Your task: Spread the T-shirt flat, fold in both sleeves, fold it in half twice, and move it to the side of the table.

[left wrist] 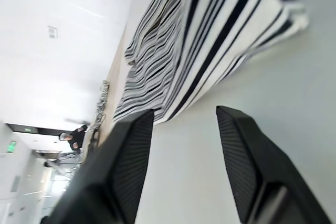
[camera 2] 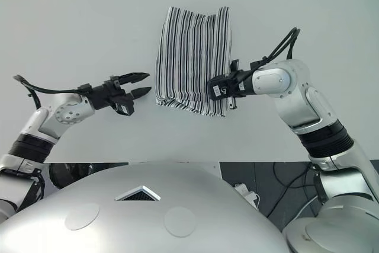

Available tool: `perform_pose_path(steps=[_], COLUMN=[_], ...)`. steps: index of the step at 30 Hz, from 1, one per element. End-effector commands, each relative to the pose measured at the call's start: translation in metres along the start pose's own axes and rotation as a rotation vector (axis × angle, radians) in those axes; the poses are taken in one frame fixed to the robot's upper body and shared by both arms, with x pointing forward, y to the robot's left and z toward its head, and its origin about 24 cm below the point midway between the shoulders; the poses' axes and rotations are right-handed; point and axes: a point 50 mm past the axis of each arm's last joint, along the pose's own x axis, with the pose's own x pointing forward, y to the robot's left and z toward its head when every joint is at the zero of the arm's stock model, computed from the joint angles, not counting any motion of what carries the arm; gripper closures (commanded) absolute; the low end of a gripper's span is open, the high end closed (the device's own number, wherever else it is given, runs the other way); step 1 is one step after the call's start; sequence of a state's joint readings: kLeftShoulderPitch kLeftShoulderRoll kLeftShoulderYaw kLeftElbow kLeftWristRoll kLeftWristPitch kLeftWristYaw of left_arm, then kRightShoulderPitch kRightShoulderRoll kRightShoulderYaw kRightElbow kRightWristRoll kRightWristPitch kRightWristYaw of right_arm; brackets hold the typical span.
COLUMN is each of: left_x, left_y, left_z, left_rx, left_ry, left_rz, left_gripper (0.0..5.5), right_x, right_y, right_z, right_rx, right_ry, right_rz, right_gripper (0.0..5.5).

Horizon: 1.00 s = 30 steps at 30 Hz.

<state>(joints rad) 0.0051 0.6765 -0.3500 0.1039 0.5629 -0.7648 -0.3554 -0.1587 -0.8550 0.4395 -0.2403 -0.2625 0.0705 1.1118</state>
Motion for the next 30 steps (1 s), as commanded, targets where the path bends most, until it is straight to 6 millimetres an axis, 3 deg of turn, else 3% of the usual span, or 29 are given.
perform_pose_path(steps=[1, 3, 6, 12, 27, 30], left_x=[-0.002, -0.002, -0.004, 0.003, 0.037, 0.038], left_y=[-0.005, -0.015, -0.023, -0.022, -0.032, -0.037], left_z=[0.015, 0.018, 0.011, 0.007, 0.028, 0.020], left_rx=[0.053, 0.053, 0.074, 0.202, 0.266, 0.265], left_ry=[-0.075, -0.080, -0.035, -0.024, -0.194, -0.172], left_rz=[-0.060, -0.128, -0.201, -0.225, -0.279, -0.313], left_gripper=[3.31, 3.31, 2.81, 1.98, 1.98, 2.46], right_x=[0.003, 0.004, 0.003, 0.003, 0.005, 0.007], right_y=[0.000, 0.000, 0.001, 0.003, 0.005, 0.006], right_z=[-0.003, -0.002, -0.001, -0.001, 0.001, 0.000], right_rx=[0.009, 0.009, 0.007, 0.015, 0.028, 0.035], right_ry=[0.013, 0.008, 0.005, 0.003, -0.007, -0.010], right_rz=[0.014, 0.015, 0.017, 0.020, 0.027, 0.027], right_gripper=[4.14, 4.14, 4.14, 4.14, 4.14, 4.14])
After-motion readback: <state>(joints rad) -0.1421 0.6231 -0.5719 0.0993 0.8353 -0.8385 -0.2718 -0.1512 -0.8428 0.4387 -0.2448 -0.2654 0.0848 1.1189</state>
